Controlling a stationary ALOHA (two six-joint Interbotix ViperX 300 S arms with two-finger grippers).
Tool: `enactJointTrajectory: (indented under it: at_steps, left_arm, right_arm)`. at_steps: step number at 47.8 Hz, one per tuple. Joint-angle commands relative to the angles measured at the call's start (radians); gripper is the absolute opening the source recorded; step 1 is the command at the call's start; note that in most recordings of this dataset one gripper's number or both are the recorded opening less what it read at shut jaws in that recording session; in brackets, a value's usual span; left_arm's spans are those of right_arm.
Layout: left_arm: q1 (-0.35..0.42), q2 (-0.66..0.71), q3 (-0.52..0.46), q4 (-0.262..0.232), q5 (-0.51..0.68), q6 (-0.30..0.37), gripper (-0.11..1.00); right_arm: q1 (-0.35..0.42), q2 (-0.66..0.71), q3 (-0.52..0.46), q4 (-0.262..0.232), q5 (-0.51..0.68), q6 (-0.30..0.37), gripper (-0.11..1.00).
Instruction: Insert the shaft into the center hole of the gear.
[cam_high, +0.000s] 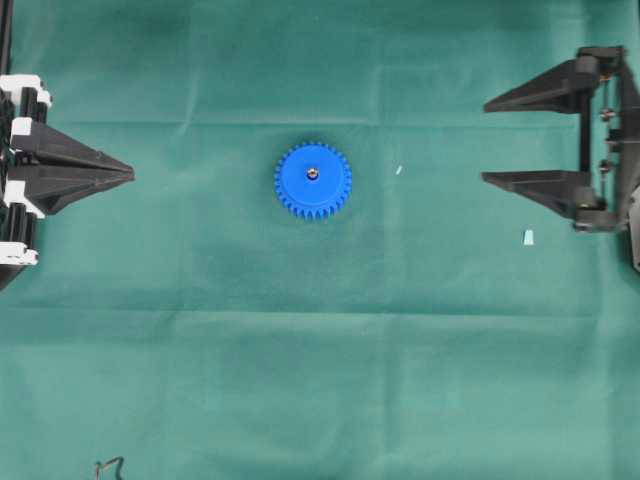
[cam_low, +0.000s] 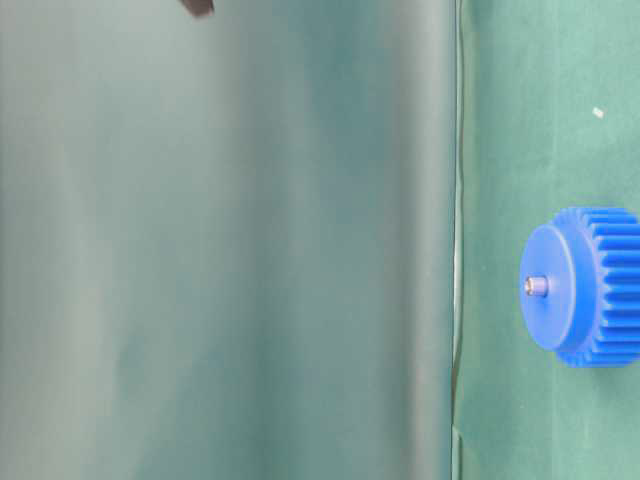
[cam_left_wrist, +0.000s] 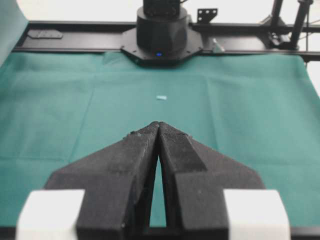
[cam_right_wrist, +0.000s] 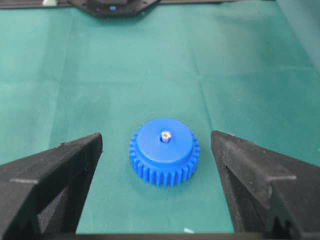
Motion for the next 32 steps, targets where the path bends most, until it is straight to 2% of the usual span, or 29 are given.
enactJointTrajectory:
  at_steps: [1, 32]
  left_arm:
    - [0.000, 0.003, -0.025, 0.003, -0.005, 0.000, 0.00]
    - [0.000, 0.003, -0.026, 0.003, -0.005, 0.000, 0.00]
  right_arm:
    - [-0.005, -0.029, 0.012, -0.003, 0.002, -0.002, 0.92]
    - [-0.005, -0.028, 0.028, -0.003, 0.003, -0.002, 0.92]
